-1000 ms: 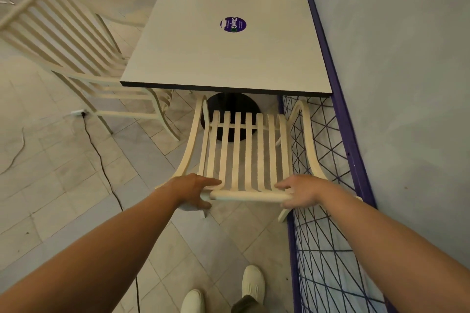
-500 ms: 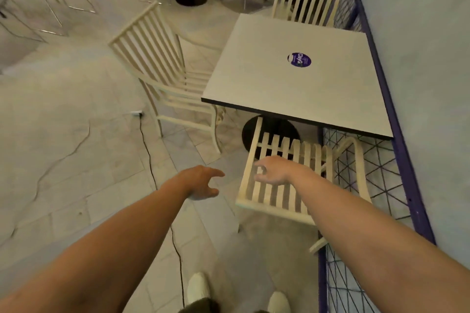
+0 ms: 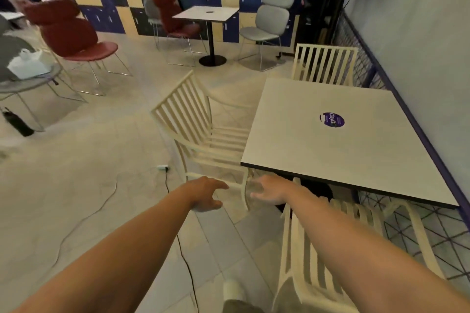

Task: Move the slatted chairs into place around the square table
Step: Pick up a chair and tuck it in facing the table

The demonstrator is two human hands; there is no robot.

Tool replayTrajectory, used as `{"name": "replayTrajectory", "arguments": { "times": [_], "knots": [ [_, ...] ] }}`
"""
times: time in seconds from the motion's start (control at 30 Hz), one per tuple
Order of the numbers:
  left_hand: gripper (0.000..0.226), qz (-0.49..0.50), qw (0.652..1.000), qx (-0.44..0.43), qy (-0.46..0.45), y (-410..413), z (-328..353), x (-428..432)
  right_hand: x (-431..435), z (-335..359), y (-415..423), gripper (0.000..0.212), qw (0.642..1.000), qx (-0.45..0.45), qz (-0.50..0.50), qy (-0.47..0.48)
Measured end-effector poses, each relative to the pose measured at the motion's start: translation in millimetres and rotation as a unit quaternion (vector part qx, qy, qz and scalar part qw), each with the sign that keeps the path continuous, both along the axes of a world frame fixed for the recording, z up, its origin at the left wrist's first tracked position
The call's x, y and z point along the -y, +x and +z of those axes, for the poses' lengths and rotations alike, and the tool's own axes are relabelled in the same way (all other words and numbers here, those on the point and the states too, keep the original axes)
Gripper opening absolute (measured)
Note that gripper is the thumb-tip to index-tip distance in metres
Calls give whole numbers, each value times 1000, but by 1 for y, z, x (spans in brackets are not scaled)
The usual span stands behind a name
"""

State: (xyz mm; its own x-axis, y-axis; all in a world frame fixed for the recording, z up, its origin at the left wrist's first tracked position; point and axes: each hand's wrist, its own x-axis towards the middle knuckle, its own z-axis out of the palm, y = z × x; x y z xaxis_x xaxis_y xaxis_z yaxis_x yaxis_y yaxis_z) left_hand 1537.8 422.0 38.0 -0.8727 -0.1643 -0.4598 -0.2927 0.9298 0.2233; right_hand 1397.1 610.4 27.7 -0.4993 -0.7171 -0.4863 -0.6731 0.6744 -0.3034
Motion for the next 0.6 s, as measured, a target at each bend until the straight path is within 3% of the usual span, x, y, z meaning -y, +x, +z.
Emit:
{"name": "replayTrajectory", "arguments": {
  "times": [0.07, 0.17, 0.33, 0.6],
  "knots": [
    [61, -10, 1000, 5, -5, -18, -1, 25, 26, -7, -18, 56, 1000, 2, -4, -4],
    [60, -13, 1000, 15, -14, -55, -5, 70, 68, -19, -54, 37, 1000, 7, -5, 0],
    [60, -30, 999, 30, -22, -139, -10, 144, 139, -32, -127, 66, 999, 23, -23, -9],
    [59, -40, 999, 33, -13, -241, 6, 234, 235, -30, -216, 73, 997, 66, -47, -4]
  ]
}}
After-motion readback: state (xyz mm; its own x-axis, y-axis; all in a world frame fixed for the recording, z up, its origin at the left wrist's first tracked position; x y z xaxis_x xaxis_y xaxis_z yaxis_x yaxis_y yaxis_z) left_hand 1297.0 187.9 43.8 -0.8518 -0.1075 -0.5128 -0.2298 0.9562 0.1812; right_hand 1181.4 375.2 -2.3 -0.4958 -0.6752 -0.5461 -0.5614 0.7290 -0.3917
